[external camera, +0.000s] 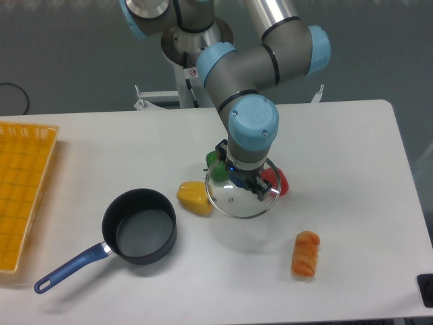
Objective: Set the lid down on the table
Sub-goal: 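Lift the glass lid with the gripper off the peppers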
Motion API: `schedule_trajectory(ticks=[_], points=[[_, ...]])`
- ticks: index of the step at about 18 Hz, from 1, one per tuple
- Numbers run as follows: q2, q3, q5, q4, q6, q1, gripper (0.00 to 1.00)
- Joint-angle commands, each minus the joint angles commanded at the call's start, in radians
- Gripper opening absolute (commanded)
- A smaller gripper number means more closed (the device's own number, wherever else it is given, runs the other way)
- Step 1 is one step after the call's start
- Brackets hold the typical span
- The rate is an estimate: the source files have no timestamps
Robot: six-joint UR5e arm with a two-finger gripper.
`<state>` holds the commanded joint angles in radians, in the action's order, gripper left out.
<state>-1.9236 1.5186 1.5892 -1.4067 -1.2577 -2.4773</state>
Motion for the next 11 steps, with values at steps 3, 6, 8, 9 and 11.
schedule_trajectory(ticks=[3,6,8,9,11], points=[[0.002,0.006,0.0,0.002,-0.011,-0.014,0.59],[0.002,0.006,-0.003,0.005,-0.014,-0.029,0.59],[0.002,0.008,-0.005,0.005,-0.064,-0.055,0.59],[0.002,0.008,-0.006,0.005,-0.093,-0.067,0.59],[0.002,0.008,-0.008,0.008,-0.121,-0.09,0.59]])
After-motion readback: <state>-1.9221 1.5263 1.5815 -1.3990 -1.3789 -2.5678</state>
